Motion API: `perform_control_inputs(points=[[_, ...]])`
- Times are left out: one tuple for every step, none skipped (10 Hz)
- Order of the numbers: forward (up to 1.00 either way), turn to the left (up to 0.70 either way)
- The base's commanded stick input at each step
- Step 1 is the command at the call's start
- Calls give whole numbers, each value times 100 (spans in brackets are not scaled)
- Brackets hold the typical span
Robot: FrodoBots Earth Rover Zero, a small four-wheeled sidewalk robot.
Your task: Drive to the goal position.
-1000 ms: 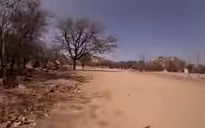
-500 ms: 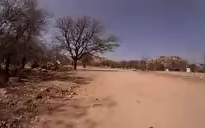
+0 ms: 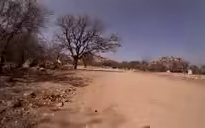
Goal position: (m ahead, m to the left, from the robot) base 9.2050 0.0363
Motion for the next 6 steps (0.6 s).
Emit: perform_control_inputs(points=[[100, 0], [100, 0], [100, 0], [100, 0], [100, 0], [100, 0]])
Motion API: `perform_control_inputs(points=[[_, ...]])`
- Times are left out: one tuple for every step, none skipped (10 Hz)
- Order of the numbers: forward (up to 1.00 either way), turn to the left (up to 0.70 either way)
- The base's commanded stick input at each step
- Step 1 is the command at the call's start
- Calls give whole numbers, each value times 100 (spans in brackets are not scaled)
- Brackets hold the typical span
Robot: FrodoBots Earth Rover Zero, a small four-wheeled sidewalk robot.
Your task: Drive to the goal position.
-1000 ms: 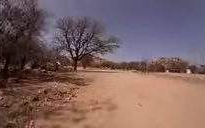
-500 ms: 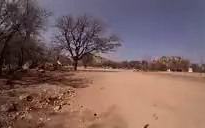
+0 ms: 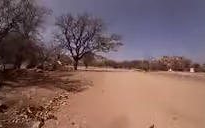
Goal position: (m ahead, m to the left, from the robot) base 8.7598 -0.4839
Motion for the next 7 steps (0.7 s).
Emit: perform_control_inputs(points=[[100, 0], [100, 0], [100, 0], [100, 0], [100, 0], [100, 0], [100, 0]])
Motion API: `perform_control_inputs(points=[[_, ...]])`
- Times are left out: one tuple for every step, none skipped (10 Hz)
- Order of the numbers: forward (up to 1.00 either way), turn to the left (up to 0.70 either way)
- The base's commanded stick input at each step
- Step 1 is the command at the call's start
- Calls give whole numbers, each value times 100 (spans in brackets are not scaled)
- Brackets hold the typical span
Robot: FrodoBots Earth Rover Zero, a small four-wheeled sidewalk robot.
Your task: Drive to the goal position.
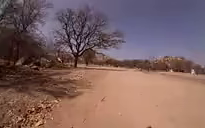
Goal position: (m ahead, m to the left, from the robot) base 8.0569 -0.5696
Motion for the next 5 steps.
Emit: perform_control_inputs(points=[[100, 0], [100, 0], [100, 0], [100, 0], [100, 0]])
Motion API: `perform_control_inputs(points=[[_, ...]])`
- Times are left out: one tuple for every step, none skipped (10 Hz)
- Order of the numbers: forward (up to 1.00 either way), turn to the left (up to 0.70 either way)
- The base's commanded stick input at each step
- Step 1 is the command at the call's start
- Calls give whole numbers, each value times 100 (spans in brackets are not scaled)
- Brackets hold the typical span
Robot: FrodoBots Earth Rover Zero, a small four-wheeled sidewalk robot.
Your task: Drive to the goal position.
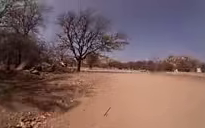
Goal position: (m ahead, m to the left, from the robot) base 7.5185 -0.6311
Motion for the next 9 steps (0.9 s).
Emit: perform_control_inputs(points=[[100, 0], [100, 0], [100, 0], [100, 0], [100, 0], [100, 0], [100, 0], [100, 0], [100, 0]])
